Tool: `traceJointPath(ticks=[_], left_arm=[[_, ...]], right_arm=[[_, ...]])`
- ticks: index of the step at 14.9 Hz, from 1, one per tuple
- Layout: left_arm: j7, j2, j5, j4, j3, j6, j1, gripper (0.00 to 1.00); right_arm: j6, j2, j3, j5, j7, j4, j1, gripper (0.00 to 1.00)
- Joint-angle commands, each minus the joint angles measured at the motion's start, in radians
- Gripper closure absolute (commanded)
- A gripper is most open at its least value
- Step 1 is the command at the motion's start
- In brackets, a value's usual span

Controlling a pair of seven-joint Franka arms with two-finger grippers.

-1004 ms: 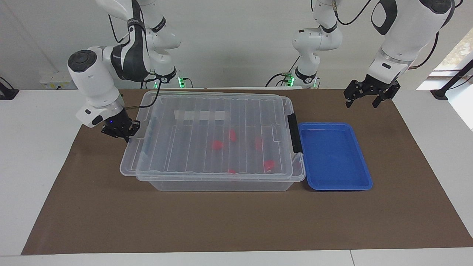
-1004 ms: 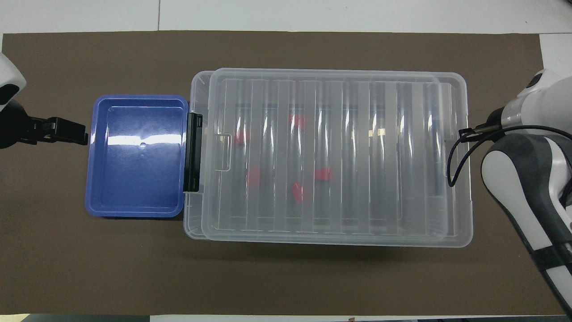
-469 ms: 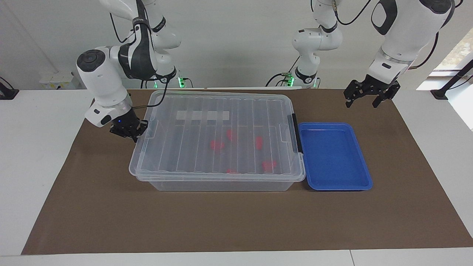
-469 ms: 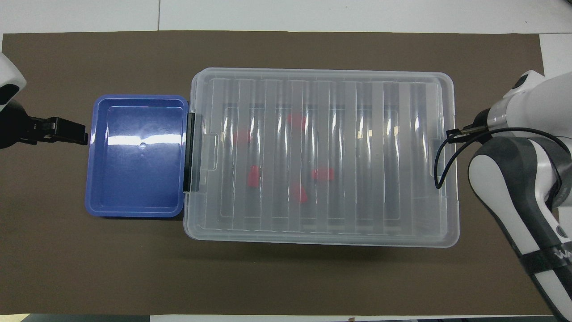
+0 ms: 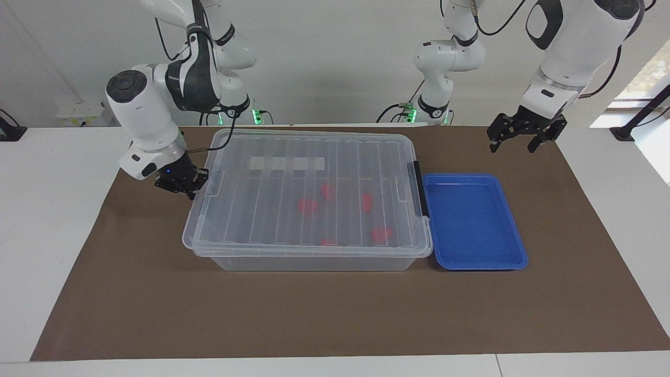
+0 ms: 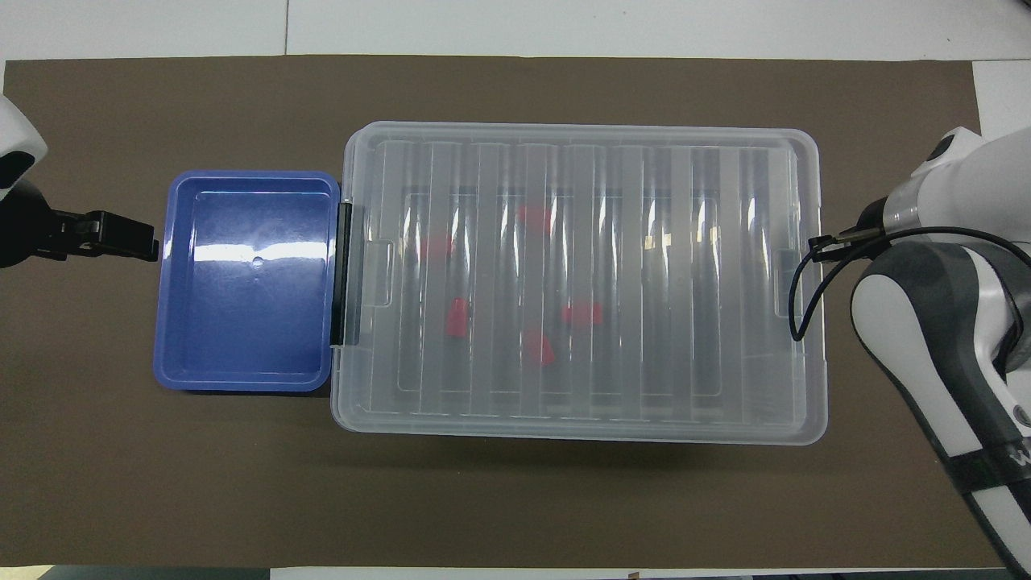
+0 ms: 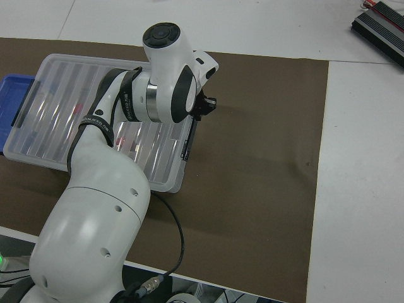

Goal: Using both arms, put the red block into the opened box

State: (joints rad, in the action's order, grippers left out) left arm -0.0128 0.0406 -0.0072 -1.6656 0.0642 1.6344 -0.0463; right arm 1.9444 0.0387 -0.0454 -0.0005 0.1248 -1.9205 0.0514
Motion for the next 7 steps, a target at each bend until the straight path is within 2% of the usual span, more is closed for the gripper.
traceJointPath(ticks=[1, 4, 5, 6, 7], left_arm=[[0.01, 0.012, 0.012, -0.011, 0.003, -0.01, 0.005, 0.0], [0.01, 0.012, 0.012, -0.011, 0.003, -0.008, 0.005, 0.0], [0.01, 0.012, 0.012, -0.011, 0.003, -0.01, 0.005, 0.0], [0.01, 0.012, 0.012, -0.011, 0.003, -0.01, 0.005, 0.0], [0.01, 0.012, 0.012, -0.011, 0.003, -0.01, 0.005, 0.0]], right_arm=[[-0.142, 0.015, 0.002, 0.005, 0.032, 0.127, -0.033, 1.0], [-0.325, 0.004, -0.004, -0.001, 0.03, 0.266, -0.033, 1.0], [-0.388, 0.006, -0.004, -0.001, 0.03, 0.318, -0.041, 0.95], [-0.416, 0.004, -0.004, -0.001, 0.03, 0.337, -0.047, 0.61], [-0.424, -0.006, -0.004, -0.003, 0.03, 0.331, -0.051, 0.02]])
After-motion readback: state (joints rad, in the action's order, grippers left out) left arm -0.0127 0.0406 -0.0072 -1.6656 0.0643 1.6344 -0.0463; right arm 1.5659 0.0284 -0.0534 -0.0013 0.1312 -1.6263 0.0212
